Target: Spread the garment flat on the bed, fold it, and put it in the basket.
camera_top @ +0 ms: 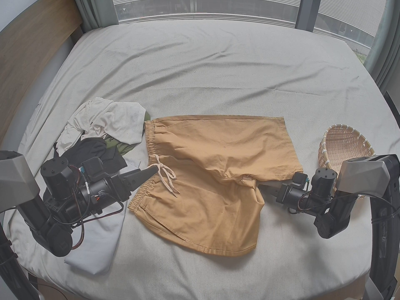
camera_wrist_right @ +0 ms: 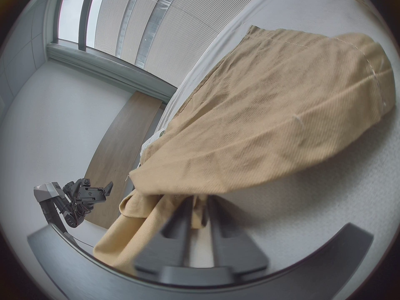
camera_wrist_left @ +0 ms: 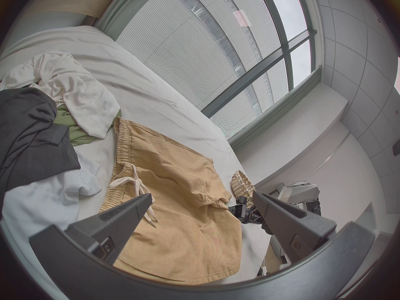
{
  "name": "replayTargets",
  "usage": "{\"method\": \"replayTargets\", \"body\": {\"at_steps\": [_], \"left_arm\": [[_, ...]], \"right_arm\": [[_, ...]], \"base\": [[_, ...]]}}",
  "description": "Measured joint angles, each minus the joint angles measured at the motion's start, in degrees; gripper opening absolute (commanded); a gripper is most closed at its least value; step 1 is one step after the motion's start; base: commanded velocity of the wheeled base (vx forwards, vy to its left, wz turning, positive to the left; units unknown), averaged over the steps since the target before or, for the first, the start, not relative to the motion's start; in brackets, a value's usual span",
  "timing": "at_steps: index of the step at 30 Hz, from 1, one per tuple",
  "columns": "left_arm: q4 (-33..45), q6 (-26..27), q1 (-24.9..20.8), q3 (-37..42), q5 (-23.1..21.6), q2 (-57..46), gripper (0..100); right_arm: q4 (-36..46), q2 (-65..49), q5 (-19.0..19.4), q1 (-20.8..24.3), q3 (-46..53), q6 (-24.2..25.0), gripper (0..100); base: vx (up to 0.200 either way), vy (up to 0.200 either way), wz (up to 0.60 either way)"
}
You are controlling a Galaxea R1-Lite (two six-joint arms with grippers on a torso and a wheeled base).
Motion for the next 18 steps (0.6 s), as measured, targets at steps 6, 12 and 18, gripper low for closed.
{"method": "replayTargets", "body": {"at_steps": [6,12,18], "left_arm": [[0.0,0.0,0.0,0.0,0.0,0.0,100],[0.0,0.0,0.0,0.0,0.0,0.0,100],[0.0,0.0,0.0,0.0,0.0,0.0,100]], "right_arm": [[-0.1,0.1,0.1,0.0,0.0,0.0,0],[-0.2,-0.4,0.0,-0.2,1.7,-0.3,0],[-0.1,-4.1,0.1,-1.0,9.3,-3.3,0]], "base": [[0.0,0.0,0.0],[0.0,0.0,0.0],[0.0,0.0,0.0]]}}
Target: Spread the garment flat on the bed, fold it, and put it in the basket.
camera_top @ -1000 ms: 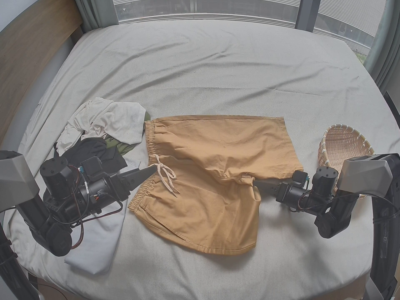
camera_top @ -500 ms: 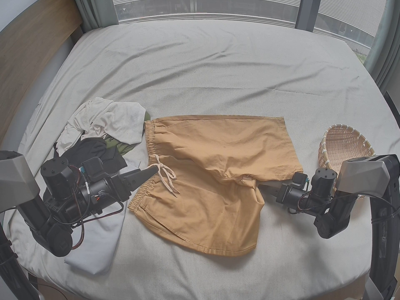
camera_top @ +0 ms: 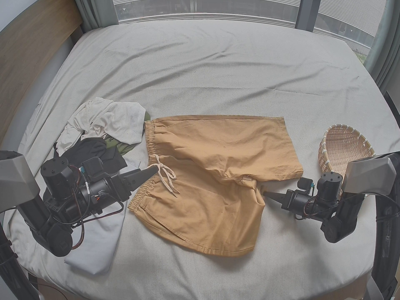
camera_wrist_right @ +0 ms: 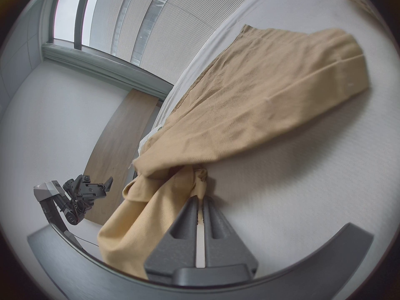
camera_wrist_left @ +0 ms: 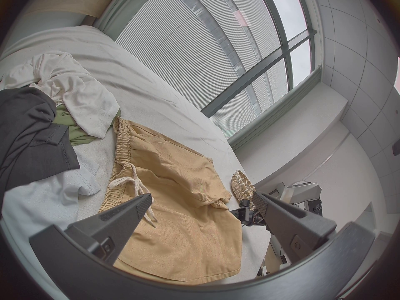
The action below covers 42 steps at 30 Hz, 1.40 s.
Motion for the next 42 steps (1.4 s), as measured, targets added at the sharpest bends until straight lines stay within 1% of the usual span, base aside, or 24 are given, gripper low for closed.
{"method": "replayTargets", "body": {"at_steps": [4,10,16,23,34,42], "left_arm": [[0.0,0.0,0.0,0.0,0.0,0.0,100],[0.0,0.0,-0.2,0.0,0.1,-0.1,100],[0.0,0.0,-0.4,0.0,0.1,-0.1,100],[0.0,0.0,-0.5,0.0,0.1,-0.1,100],[0.0,0.0,-0.5,-0.1,0.1,-0.2,100],[0.0,-0.1,-0.6,-0.2,0.1,-0.3,100]], "right_arm": [[0.0,-2.6,0.0,-1.0,4.6,-2.7,0],[-0.1,-5.3,0.1,-2.4,8.9,-3.9,0],[-0.1,-8.2,0.1,-5.1,12.8,-6.7,0],[0.0,-10.7,0.3,-7.0,15.4,-7.0,0],[0.0,-16.3,0.3,-7.7,20.3,-7.3,0],[0.1,-19.0,0.0,-8.4,20.1,-7.3,0]], "base": [[0.0,0.0,0.0],[0.0,0.0,0.0],[0.0,0.0,0.0],[0.0,0.0,0.0],[0.0,0.0,0.0],[0.0,0.0,0.0]]}}
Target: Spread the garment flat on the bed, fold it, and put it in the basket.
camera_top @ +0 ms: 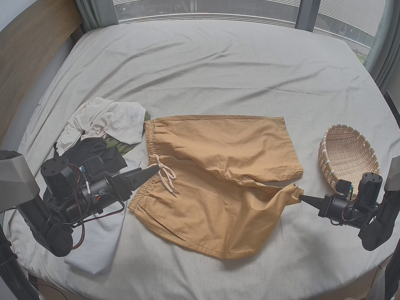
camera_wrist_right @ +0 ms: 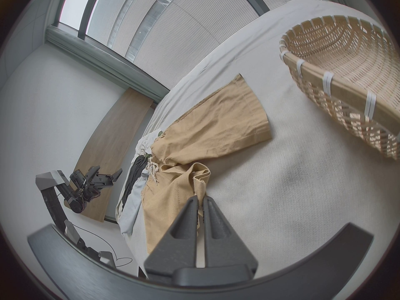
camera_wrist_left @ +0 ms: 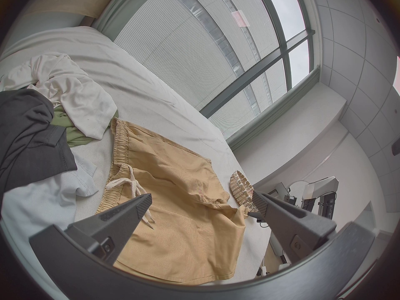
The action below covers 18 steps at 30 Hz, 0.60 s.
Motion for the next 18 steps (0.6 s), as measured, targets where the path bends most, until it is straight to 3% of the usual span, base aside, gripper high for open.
{"method": "replayTargets", "body": {"at_steps": [18], "left_arm": [[0.0,-0.2,-0.2,0.1,0.0,0.0,100]], "right_arm": [[-0.1,6.5,-0.1,-1.7,-16.7,0.4,0]], "base": [[0.0,0.0,0.0]]}}
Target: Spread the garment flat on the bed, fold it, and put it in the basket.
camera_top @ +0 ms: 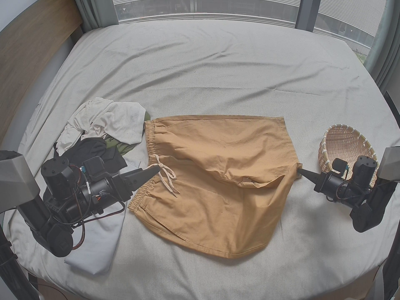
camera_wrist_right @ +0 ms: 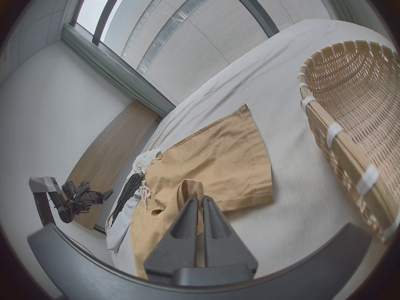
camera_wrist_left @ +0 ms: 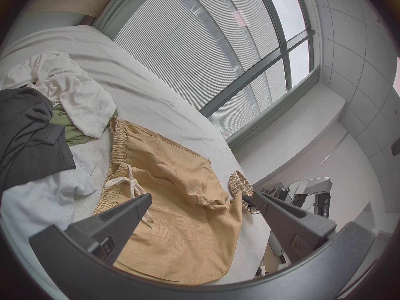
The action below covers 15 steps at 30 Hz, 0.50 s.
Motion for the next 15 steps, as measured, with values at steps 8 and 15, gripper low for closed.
{"method": "replayTargets", "body": {"at_steps": [8,15], "left_arm": [[0.0,0.0,-0.1,0.0,0.0,0.0,100],[0.0,-0.1,-0.2,0.1,0.0,0.0,100]], "right_arm": [[0.0,3.3,0.1,-0.4,-6.8,0.3,0],[0.0,5.0,0.1,-0.5,-10.2,0.4,0]], "base": [[0.0,0.0,0.0],[0.0,0.0,0.0]]}}
